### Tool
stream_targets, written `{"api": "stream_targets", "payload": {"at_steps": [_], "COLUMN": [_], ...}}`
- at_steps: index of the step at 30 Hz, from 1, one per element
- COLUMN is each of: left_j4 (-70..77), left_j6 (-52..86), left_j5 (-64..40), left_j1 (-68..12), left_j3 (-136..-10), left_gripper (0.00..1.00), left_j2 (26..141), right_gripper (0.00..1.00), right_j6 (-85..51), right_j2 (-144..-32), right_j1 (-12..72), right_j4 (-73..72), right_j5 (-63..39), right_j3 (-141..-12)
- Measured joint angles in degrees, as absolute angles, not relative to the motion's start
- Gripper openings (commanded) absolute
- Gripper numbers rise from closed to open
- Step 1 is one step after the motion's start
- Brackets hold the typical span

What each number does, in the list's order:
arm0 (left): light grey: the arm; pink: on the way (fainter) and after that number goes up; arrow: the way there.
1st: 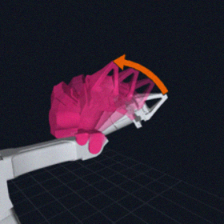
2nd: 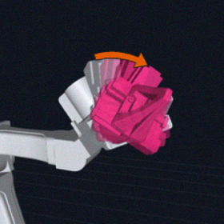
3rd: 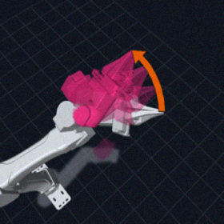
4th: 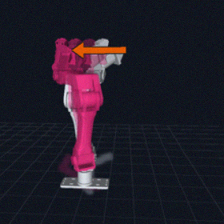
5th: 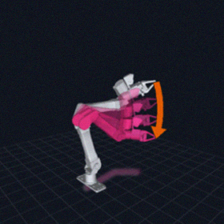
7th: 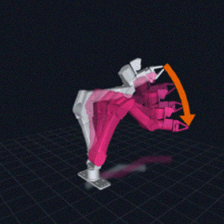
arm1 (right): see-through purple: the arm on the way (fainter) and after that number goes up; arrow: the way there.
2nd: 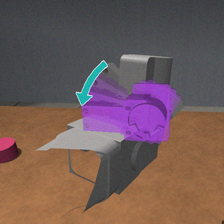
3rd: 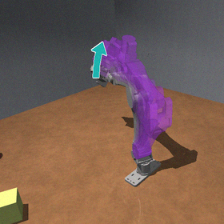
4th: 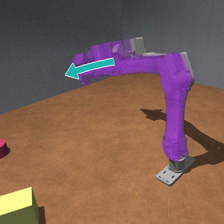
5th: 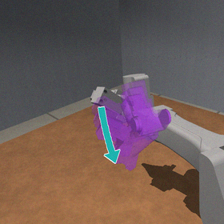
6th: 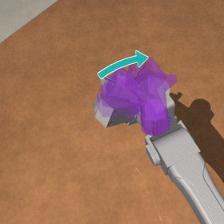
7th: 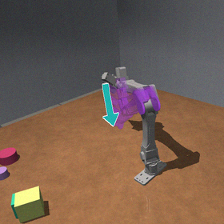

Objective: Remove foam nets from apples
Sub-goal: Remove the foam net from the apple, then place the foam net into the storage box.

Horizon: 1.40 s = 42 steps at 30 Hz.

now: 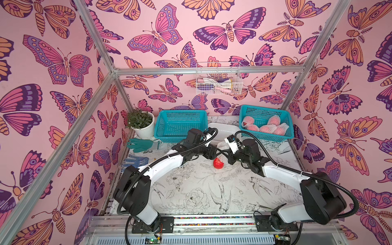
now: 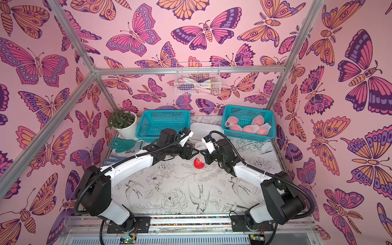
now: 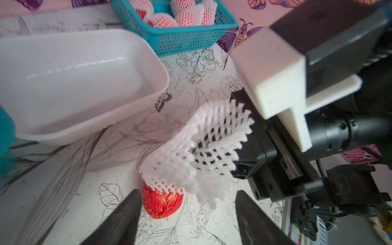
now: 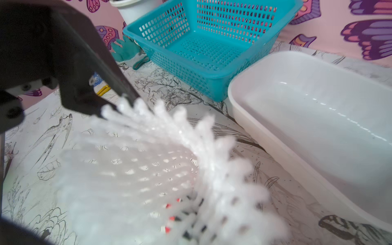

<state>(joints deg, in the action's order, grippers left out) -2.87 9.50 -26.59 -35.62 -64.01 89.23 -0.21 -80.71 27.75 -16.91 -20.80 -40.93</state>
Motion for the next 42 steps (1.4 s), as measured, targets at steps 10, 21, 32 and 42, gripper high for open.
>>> {"api": "stream_targets", "payload": {"at_steps": [10,21,32,42], "left_j4": [-1.8,-7.0,-9.1,-12.6], "left_j6": [9.1,7.8,8.0,6.2], "left_j5": [-18.9,-13.5,-12.2,-11.4], "left_j1": [-35.6,-35.4,-33.6,-33.0], "left_j3": [-63.0,-56.1,-53.7,-53.3], "left_gripper": [1.0,0.93,0.91,0.92], "left_j2": [80.1,78.0,78.0,78.5], "right_gripper": [0.05,0.08,0.09,0.14], "right_j6": [1.9,9.3,16.4,21.1], "right_j2": [-74.6,-89.3,-115.8,-127.6], "right_j1": [27.7,27.2,26.5,26.0], "right_j4": [-0.5,16.0,22.9,25.3], "right_j5": [-9.3,10.1,18.8,23.1], "right_j3": [-46.3,-72.2,-96.4,-106.1]}}
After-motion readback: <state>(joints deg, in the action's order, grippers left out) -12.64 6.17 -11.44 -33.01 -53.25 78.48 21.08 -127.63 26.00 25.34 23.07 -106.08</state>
